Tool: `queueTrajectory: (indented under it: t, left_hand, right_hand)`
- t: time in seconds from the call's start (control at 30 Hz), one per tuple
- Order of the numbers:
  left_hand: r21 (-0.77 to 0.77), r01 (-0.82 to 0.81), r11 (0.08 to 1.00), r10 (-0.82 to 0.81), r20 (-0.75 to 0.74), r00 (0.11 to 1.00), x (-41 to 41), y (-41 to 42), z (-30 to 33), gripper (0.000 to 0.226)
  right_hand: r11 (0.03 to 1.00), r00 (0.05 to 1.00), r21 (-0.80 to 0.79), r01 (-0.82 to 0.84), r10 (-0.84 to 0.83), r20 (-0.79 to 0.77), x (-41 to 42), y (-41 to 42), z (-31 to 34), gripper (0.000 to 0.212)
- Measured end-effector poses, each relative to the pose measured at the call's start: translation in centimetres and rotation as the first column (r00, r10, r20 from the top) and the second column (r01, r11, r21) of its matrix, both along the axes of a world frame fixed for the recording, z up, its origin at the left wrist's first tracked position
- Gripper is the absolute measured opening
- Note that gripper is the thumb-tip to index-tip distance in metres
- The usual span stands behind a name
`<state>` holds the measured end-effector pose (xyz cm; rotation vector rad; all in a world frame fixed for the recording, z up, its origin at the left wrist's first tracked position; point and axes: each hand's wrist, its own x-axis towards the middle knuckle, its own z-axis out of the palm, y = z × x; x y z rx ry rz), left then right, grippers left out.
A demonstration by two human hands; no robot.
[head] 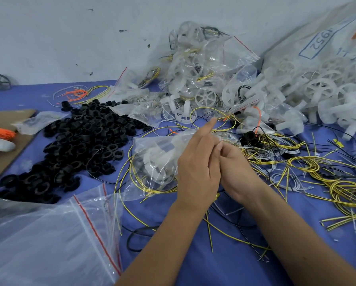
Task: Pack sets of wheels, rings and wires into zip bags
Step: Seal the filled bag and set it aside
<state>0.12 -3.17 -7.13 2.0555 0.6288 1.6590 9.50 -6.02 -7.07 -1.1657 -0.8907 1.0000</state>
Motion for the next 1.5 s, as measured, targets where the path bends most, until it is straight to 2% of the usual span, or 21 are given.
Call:
queueTrajectory:
  t: [0.07, 0.17, 0.33, 0.43, 0.6, 0.73, 0.77, 0.87, 0.9, 0.97, 1.03, 1.23, 1.37, 1.43, 1.5]
  left_hand:
    - [0.005, -0.001, 1.0, 0.001, -0.003, 1.0, 0.0, -0.1, 0.1, 0.015]
    - [0.027, -0.049, 0.998, 0.05, -0.039, 0.998, 0.2, -0.2, 0.0, 0.013]
    - [0.034, -0.139, 0.99, 0.14, -0.02, 0.99, 0.1, -0.1, 0.0, 0.003]
    - [0.026, -0.161, 0.987, 0.16, 0.015, 0.987, 0.0, -0.1, 0.2, 0.007]
    - [-0.028, -0.18, 0.983, 0.182, 0.139, 0.973, -0.5, 0.3, 0.7, 0.013]
    - [-0.119, -0.206, 0.971, 0.226, 0.19, 0.955, -0.8, 0.6, 1.3, 0.028]
    - [-0.147, -0.226, 0.963, 0.252, 0.198, 0.947, -0.8, 0.7, 1.4, 0.032]
    - [-0.236, -0.299, 0.925, 0.348, 0.208, 0.914, -1.1, 1.2, 1.6, 0.035]
    - [-0.272, -0.319, 0.908, 0.379, 0.209, 0.901, -1.3, 1.4, 1.7, 0.033]
    - [-0.342, -0.334, 0.879, 0.419, 0.216, 0.882, -1.5, 1.6, 1.8, 0.028]
    - [-0.367, -0.324, 0.872, 0.42, 0.222, 0.88, -1.5, 1.7, 1.8, 0.019]
    - [-0.343, -0.289, 0.894, 0.387, 0.266, 0.883, -1.2, 1.5, 1.7, 0.011]
    - [-0.324, -0.3, 0.897, 0.393, 0.274, 0.878, -1.4, 1.9, 1.5, 0.017]
    - [-0.318, -0.298, 0.9, 0.378, 0.229, 0.897, -1.4, 2.1, 1.2, 0.022]
    - [-0.288, -0.299, 0.91, 0.355, 0.165, 0.92, -1.4, 2.2, 0.9, 0.026]
  right_hand:
    - [0.999, 0.989, 0.032, -0.004, -0.001, 0.15, -0.3, -0.2, 0.1, 0.015]
    - [0.993, 0.955, 0.097, -0.073, 0.041, 0.295, -0.9, -0.7, 0.3, 0.028]
    - [0.982, 0.951, 0.113, -0.151, 0.113, 0.287, -0.6, -0.6, 0.3, 0.018]
    - [0.974, 0.954, 0.113, -0.198, 0.165, 0.25, -0.9, -0.7, 1.0, 0.037]
    - [0.979, 0.978, 0.089, -0.181, 0.17, 0.124, -1.2, -0.2, 0.9, 0.023]
    - [0.944, 0.948, 0.094, -0.315, 0.309, 0.075, -1.5, -0.1, 0.6, 0.034]
    - [0.945, 0.945, 0.081, -0.317, 0.307, 0.111, -1.5, 0.0, 0.4, 0.037]
    - [0.967, 0.914, 0.067, -0.247, 0.21, 0.346, -1.2, 0.0, 0.2, 0.043]
    - [0.967, 0.911, 0.077, -0.243, 0.2, 0.36, -1.1, 0.0, 0.3, 0.047]
    - [0.957, 0.93, 0.104, -0.269, 0.23, 0.286, -1.2, 0.0, 0.5, 0.058]
    - [0.953, 0.949, 0.135, -0.27, 0.24, 0.203, -1.4, 0.1, 0.5, 0.06]
    - [0.969, 0.99, 0.231, -0.091, 0.062, 0.13, -1.8, 0.5, -0.1, 0.035]
    - [0.99, 0.992, 0.137, 0.023, -0.006, -0.123, -1.1, 0.8, -0.3, 0.043]
    - [0.993, 0.993, 0.107, 0.043, -0.03, -0.116, -0.7, 0.9, -0.4, 0.042]
    - [0.992, 0.999, 0.114, 0.047, -0.046, -0.017, -0.4, 0.9, -0.5, 0.038]
